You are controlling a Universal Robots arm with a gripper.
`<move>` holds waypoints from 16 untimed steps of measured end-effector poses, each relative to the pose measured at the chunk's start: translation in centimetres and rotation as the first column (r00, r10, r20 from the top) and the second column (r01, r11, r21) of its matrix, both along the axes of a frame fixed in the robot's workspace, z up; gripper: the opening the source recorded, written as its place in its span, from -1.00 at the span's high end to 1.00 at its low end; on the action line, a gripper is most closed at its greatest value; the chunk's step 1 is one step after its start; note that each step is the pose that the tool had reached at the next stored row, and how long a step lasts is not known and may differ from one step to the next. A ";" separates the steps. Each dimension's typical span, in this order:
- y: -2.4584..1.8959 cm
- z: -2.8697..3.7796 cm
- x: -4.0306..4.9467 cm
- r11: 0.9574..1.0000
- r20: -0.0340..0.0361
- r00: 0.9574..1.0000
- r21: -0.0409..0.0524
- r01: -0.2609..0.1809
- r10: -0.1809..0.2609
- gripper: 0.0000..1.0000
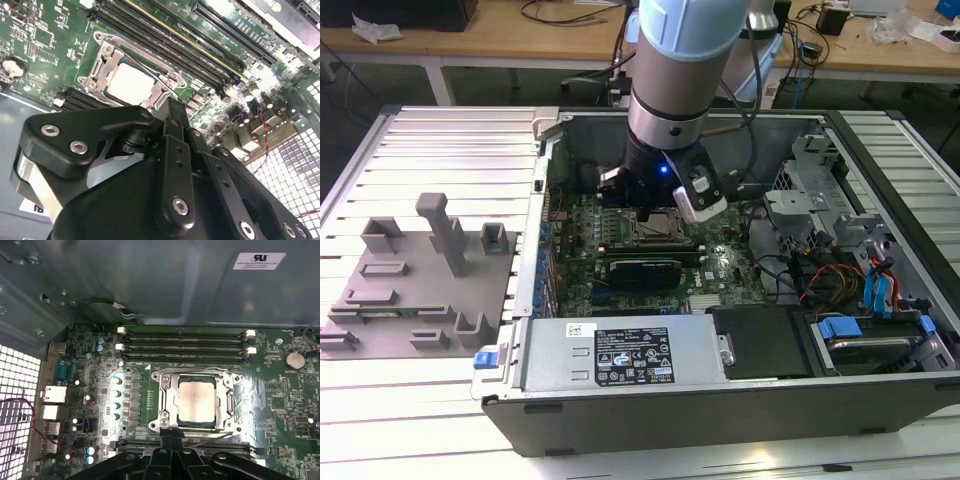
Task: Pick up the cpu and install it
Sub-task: 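Install the second cpu locking lever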
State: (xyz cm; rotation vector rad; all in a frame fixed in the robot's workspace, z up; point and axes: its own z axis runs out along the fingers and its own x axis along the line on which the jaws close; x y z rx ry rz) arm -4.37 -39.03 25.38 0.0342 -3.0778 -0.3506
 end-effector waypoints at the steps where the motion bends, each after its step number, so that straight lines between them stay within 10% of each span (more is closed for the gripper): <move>1: -0.04 -0.01 0.04 1.000 0.000 1.000 0.000 0.003 -0.003 0.79; 16: -0.90 -1.33 0.75 0.999 -0.001 0.999 0.000 0.033 -0.033 0.79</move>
